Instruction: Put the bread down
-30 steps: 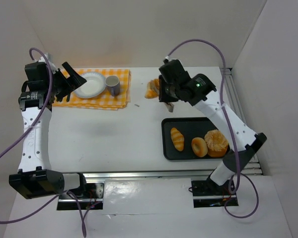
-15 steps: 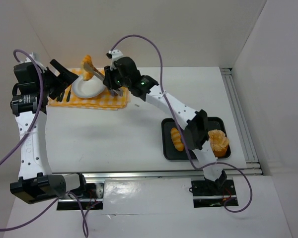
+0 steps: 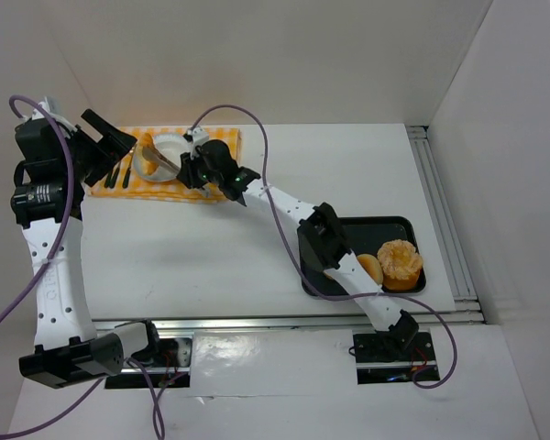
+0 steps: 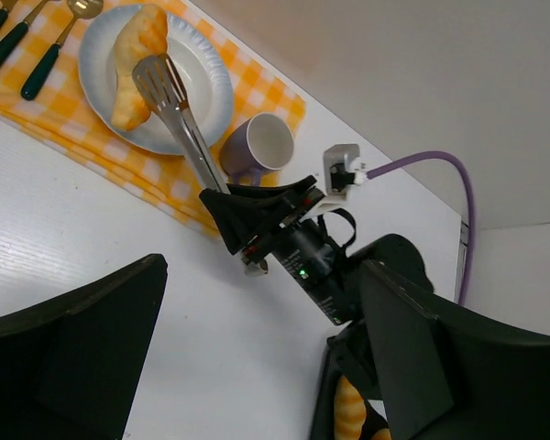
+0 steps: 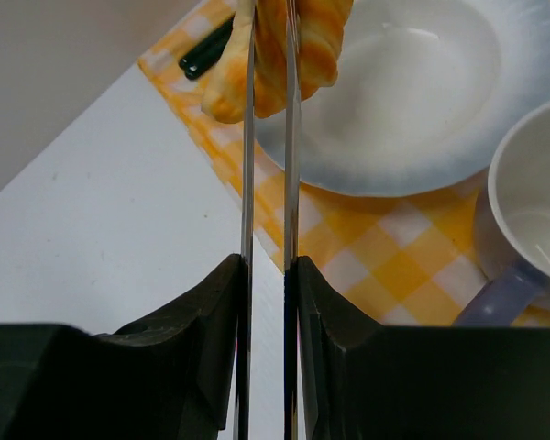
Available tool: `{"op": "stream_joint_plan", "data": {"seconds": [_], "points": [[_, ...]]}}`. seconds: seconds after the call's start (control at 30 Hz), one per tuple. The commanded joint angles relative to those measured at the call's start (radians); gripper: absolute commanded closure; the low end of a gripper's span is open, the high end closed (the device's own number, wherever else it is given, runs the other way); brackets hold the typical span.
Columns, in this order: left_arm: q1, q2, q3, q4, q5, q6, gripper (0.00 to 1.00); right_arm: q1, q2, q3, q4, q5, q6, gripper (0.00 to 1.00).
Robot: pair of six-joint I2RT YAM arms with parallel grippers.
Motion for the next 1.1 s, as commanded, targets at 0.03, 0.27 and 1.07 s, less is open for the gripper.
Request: {"op": "stream_joint_plan", "data": {"seconds": [0.03, 0.27, 1.07], "points": [[0.005, -0.020, 0.021, 0.008, -0.009, -0.003, 0.01, -0.010, 0.030, 0.087, 0.150, 0.029, 0.019, 1.00], [0.005, -0.011, 0.012, 0.008, 0.000, 0.006, 0.01, -0.019, 0.050, 0.089, 0.159, 0.052, 0.028, 0.70], [0.005, -0.031, -0.001, 0.047, 0.060, 0.024, 0.01, -0.019, -0.310, -0.052, -0.016, 0.109, -0.023, 0.43]]}}
